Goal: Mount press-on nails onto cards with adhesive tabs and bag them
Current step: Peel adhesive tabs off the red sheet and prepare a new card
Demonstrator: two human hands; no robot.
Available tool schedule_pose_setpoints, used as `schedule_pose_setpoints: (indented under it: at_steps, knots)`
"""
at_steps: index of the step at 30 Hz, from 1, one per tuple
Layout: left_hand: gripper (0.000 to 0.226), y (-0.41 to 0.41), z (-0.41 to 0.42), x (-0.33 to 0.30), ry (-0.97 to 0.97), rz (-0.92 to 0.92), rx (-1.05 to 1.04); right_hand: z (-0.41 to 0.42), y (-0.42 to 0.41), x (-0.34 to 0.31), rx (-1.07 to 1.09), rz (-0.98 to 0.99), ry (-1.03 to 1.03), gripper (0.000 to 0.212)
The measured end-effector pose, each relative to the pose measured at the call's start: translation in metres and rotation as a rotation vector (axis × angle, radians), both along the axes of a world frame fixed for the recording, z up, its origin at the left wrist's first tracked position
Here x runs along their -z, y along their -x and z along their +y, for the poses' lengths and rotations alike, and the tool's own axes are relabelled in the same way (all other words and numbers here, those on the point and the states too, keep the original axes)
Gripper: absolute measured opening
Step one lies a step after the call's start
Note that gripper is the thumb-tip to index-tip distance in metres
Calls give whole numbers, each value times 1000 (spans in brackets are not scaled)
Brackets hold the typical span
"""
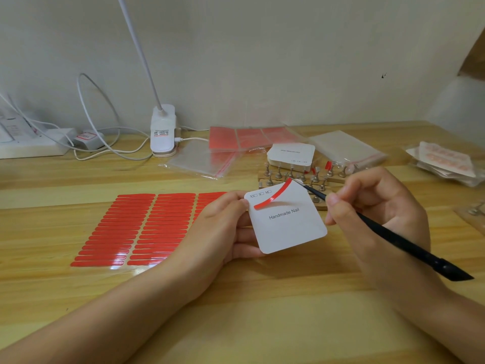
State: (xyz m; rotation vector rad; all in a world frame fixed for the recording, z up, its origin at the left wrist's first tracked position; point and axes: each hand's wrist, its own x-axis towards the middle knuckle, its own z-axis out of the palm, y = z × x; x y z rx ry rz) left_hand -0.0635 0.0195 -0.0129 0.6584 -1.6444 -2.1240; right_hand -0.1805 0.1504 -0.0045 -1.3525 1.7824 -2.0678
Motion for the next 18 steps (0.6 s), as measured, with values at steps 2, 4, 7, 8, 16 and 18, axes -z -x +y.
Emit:
schedule_pose_setpoints:
  at_steps: [2,4,7,8,16,18]
  knots:
    - [28,0,0,0,-1,1,-3,0,1,0,7,-2,-12,17]
    - [29,0,0,0,2,1,-7,0,1,0,18,-5,-24,16]
    - [29,0,0,0,2,2,-16,1,1,0,26,4,-38,13]
    - [29,0,0,0,-1,2,-19,1,1,0,30,7,-42,13]
    - [29,0,-1,1,-10,10,-34,1,2,1,47,13,-57,15]
    - [29,0,-1,1,-10,12,-31,2,2,1,53,13,-64,15]
